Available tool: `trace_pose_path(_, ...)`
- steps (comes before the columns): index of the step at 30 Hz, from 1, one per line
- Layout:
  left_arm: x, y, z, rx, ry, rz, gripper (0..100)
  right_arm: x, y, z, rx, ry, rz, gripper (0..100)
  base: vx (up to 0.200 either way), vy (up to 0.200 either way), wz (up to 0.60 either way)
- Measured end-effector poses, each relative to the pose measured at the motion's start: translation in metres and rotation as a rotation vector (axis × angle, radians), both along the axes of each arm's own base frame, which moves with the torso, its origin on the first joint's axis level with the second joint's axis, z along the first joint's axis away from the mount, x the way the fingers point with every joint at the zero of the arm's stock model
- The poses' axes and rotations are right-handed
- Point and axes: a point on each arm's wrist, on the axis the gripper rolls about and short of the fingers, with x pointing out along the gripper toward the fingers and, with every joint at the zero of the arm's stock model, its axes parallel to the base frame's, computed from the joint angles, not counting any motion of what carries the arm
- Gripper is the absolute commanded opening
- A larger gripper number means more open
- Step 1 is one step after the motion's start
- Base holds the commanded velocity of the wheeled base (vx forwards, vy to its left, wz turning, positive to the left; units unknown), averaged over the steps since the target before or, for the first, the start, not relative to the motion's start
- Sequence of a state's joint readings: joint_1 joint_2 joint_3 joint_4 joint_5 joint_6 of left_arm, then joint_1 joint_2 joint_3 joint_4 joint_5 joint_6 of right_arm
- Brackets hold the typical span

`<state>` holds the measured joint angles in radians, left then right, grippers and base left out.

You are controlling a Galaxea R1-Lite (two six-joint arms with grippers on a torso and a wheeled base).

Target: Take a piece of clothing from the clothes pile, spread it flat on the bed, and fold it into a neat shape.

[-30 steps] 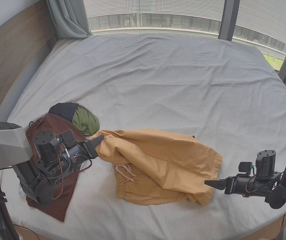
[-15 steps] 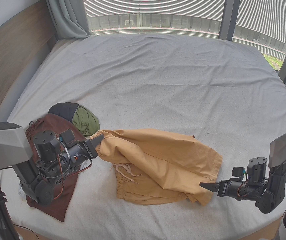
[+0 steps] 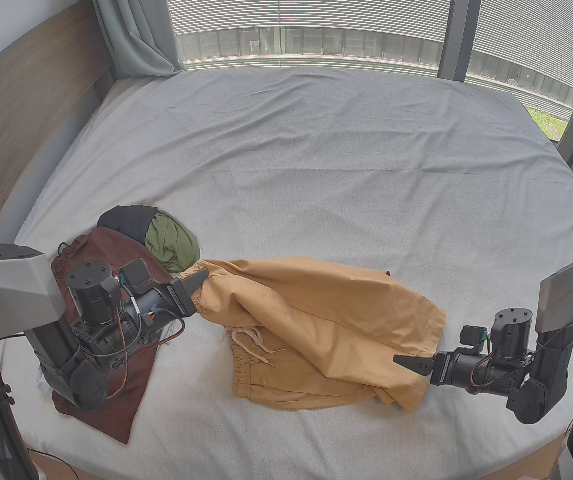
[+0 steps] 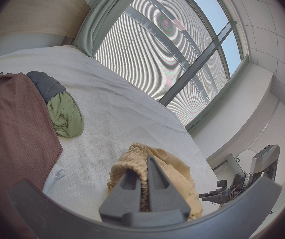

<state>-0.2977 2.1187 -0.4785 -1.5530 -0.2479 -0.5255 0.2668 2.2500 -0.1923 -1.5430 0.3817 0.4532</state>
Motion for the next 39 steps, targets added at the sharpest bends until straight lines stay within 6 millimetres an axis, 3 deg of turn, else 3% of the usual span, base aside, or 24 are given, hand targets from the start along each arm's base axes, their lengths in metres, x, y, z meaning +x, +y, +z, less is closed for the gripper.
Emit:
trace_pose_path(8, 0.0, -0.001, 0.0, 0.0, 0.0, -0.002, 0, -0.002, 0.005, 0.015, 0.036, -0.038, 0.009, 100, 0.0, 0.0, 0.0)
trace_pose_path(18, 0.0, -0.001, 0.0, 0.0, 0.0, -0.003, 0, 0.005, 0.007, 0.006, 0.031, -0.025, 0.008, 100, 0.0, 0.0, 0.0)
trace_pose_path(19, 0.0, -0.001, 0.0, 0.0, -0.001, -0.003, 0, 0.006, 0.007, 0.005, 0.032, -0.023, 0.007, 0, 0.0, 0.0, 0.0)
trace_pose_path(30, 0.0, -0.001, 0.0, -0.001, -0.001, -0.001, 0, 0.012, 0.007, 0.004, 0.038, -0.038, -0.001, 0, 0.0, 0.0, 0.0)
trace_pose_path(39, 0.002, 0.001, 0.001, -0.005, -0.006, 0.004, 0, 0.01, 0.002, 0.035, 0.127, -0.099, -0.003, 0, 0.0, 0.0, 0.0)
